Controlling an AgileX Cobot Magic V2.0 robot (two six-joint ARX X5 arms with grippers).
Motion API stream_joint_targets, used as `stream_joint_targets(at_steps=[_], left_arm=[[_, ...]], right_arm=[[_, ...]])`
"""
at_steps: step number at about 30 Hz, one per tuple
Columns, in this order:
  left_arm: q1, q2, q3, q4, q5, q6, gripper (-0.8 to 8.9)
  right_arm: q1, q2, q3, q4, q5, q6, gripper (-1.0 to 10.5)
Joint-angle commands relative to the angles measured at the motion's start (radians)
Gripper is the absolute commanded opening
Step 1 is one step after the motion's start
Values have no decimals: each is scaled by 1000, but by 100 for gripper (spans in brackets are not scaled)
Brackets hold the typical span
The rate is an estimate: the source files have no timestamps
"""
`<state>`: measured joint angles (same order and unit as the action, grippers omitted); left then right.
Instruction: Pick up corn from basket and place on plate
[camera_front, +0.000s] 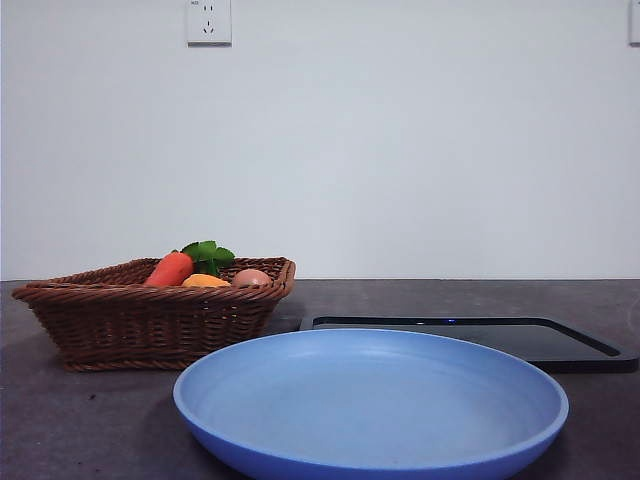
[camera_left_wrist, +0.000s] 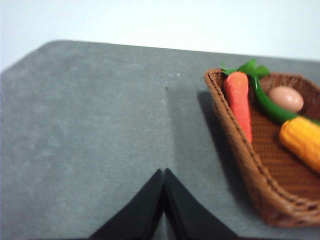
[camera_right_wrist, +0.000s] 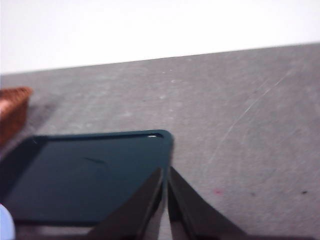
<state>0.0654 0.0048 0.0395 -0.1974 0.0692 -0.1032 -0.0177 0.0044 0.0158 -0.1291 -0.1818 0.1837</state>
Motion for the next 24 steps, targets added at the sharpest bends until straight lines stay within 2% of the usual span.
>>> stream_joint_targets(at_steps=[1, 6, 10, 15, 18, 24], left_arm=[[3, -2, -20, -10, 1, -202, 3], [3, -2, -7, -3, 18, -347, 3], [3, -2, 25, 6, 149, -413, 4], [3, 19, 86, -4, 220, -476, 4], [3, 59, 134, -22, 261, -485, 4], [3, 199, 265, -77, 375, -454, 4]], right_arm=[[2, -1, -3, 23, -2, 126, 3], [2, -1, 5, 21, -43, 225, 3], [2, 0, 38, 12, -95, 314, 3], [2, 14, 121, -40, -104, 314, 3], [2, 50, 191, -89, -107, 307, 3], [2, 190, 373, -248, -158, 206, 3]])
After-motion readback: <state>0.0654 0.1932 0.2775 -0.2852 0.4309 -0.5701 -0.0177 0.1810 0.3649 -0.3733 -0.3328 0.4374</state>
